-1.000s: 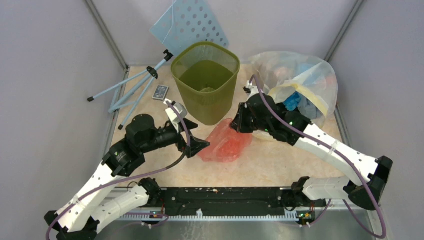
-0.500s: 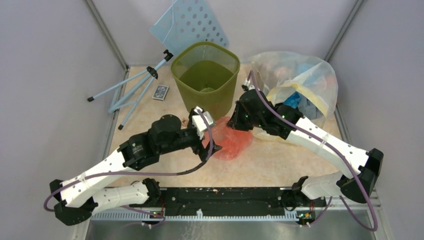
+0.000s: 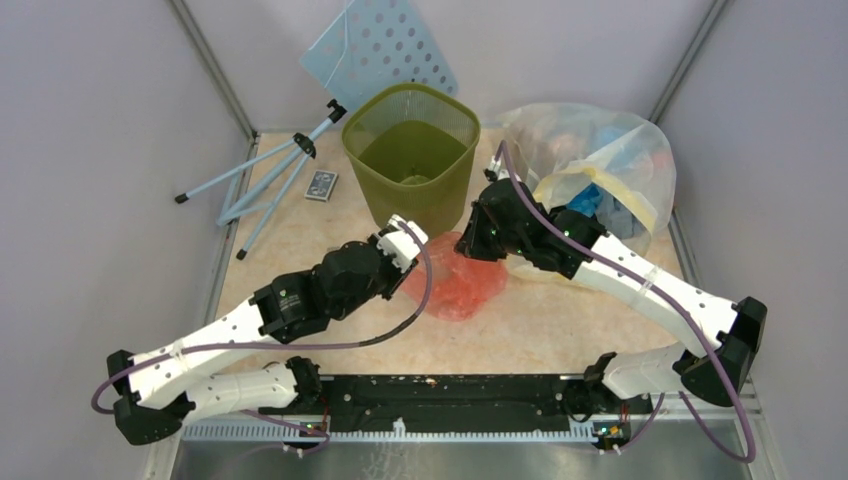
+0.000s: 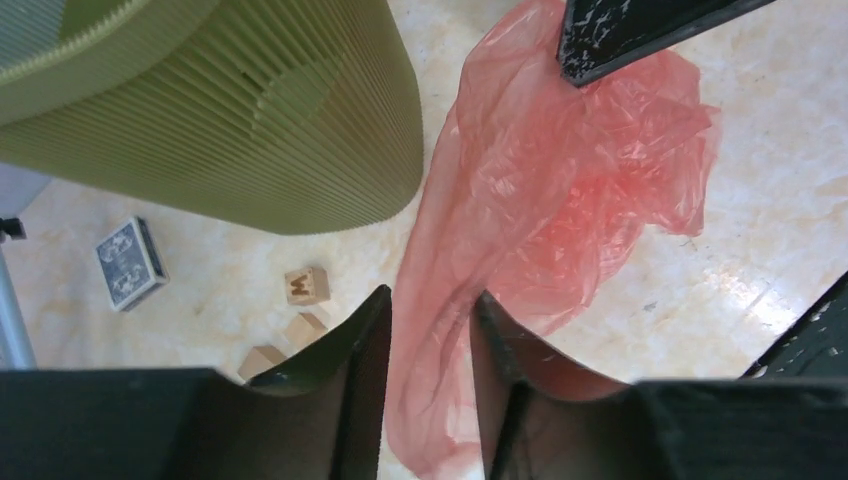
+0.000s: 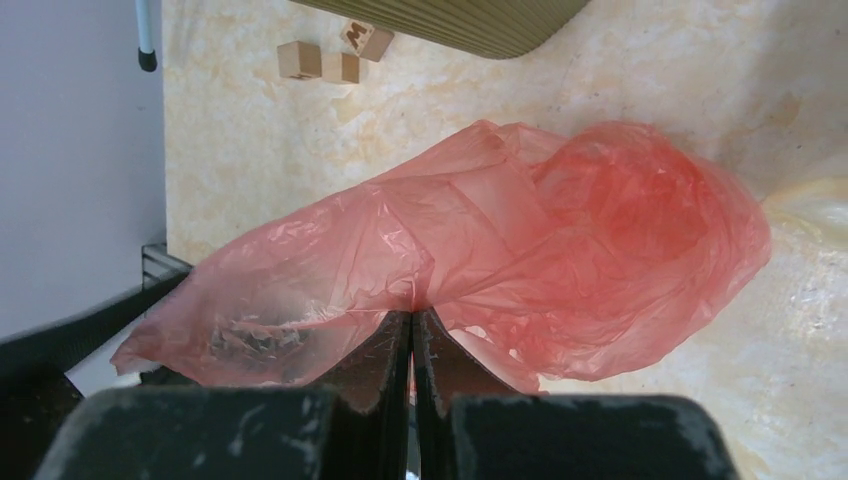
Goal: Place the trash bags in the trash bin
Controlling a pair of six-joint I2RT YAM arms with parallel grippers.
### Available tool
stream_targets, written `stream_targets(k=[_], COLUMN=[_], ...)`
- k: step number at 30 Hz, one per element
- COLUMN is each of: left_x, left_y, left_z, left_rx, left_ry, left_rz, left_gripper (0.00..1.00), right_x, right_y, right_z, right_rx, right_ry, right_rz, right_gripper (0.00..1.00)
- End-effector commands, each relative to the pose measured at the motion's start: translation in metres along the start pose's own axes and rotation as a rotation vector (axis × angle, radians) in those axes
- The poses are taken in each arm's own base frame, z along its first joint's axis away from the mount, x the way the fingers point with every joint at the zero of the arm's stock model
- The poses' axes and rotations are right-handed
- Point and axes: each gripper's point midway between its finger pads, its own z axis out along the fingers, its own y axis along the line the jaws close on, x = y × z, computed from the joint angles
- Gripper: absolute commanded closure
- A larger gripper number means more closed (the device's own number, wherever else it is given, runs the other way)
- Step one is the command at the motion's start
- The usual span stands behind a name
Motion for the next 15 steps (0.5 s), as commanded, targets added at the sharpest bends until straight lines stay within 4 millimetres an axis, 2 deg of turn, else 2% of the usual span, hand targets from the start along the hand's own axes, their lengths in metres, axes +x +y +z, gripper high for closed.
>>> stream_targets(k=[1,2,3,5,7,8,11,13,15], left_x=[0.004,0.004,0.003,-0.007,-0.021,-0.027,-0.037,-0.039,-0.039], left_y=[0.004,0.003,0.0,-0.004,-0.009,-0.013,-0.02,-0.023,-0.024], left_z=[0.004,0.006,0.007,0.007,0.006,0.007,0.011,0.016,0.019], left_rx=[-0.045,-0.042,-0.038,-0.018,0.012,0.032,0.073,0.088,0.091], left_ry=[0.011,0.018,0.022,0.01,-0.005,-0.006,0.024,0.053,0.062], left_rz=[-0.029,-0.036,-0.054,-0.09,-0.144,-0.168,-0.234,-0.261,-0.282], left_gripper=[0.79,0.95,1.0,1.0,1.0,1.0,1.0,1.0,1.0], right_x=[-0.019,-0.022,-0.025,-0.024,-0.017,-0.014,-0.002,0.004,0.012], right_y=[0.004,0.003,0.001,0.005,0.005,0.001,-0.017,-0.029,-0.038], right_z=[-0.008,-0.009,-0.011,-0.018,-0.023,-0.025,-0.031,-0.038,-0.045], right_rx=[-0.007,-0.005,-0.009,-0.078,-0.142,-0.151,-0.168,-0.178,-0.203], right_ry=[-0.074,-0.089,-0.107,-0.12,-0.123,-0.131,-0.158,-0.19,-0.211], right_rz=[-0.054,-0.082,-0.123,-0.261,-0.372,-0.39,-0.439,-0.461,-0.478], right_gripper=[1.0,0.97,0.94,0.8,0.57,0.47,0.27,0.21,0.19])
